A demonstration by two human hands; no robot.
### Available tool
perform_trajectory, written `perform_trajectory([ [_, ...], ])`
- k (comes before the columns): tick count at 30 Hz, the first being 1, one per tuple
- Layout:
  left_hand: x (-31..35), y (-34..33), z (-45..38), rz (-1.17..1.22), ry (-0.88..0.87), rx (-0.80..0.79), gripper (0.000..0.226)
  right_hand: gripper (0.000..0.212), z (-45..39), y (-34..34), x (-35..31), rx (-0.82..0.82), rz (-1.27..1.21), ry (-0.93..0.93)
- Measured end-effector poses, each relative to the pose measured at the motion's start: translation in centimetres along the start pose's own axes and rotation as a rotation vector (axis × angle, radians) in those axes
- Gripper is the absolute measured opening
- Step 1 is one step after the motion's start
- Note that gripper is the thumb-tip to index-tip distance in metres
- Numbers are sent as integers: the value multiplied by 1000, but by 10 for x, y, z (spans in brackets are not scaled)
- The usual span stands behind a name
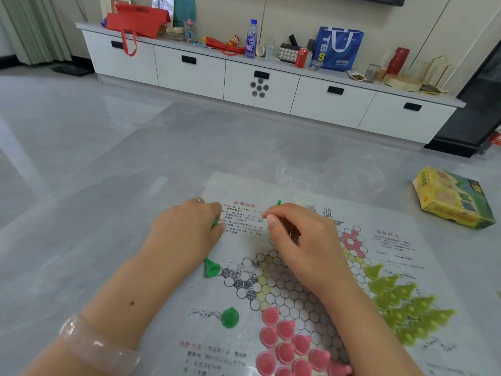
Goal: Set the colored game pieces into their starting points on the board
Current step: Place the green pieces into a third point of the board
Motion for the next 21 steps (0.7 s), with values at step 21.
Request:
perform_trajectory([
  [21,24,-6,3,1340,129,50,10,24,-1,-6,-7,-79,-81,11],
])
Point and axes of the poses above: each hand's wrist, its own z-axis away from the middle knuckle, its own y-axis out of the back of the hand, x = y × z, the point moved 8 cm from there along -z, towards the middle knuckle, and after that the axes turned 6 degrees about -y, right-handed, at the moved point
